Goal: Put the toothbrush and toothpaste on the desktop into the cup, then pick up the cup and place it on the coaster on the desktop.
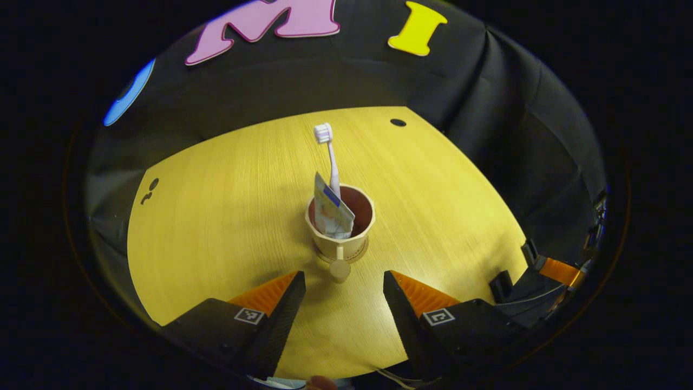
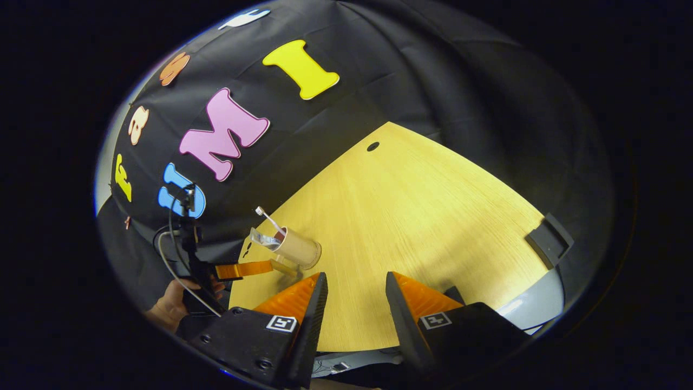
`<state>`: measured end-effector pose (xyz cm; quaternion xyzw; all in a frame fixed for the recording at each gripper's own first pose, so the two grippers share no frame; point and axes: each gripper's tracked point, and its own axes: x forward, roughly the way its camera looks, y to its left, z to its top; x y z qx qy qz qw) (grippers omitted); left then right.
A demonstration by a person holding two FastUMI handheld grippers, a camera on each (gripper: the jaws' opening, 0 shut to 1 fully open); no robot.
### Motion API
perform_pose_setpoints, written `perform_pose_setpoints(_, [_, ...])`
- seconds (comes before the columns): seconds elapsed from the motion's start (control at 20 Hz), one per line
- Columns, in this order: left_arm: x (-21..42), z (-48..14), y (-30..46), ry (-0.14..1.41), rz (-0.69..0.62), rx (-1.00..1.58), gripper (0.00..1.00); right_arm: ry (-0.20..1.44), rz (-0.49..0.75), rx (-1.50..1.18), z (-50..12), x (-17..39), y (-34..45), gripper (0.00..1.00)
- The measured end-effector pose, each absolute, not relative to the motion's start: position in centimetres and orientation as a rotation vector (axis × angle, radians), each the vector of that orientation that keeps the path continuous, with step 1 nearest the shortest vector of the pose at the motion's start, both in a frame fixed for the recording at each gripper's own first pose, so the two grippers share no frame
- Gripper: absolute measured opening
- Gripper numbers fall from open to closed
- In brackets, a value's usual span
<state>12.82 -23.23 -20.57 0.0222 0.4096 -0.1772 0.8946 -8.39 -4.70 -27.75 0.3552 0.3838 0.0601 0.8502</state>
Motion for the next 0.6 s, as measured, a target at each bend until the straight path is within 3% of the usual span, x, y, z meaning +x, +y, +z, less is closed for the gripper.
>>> perform_pose_setpoints(0.6, [9.2, -9.1, -16.1, 0.399, -0.279, -0.074, 0.90, 0.795, 0.280, 0.697, -25.4, -4.9, 1.8, 0.67])
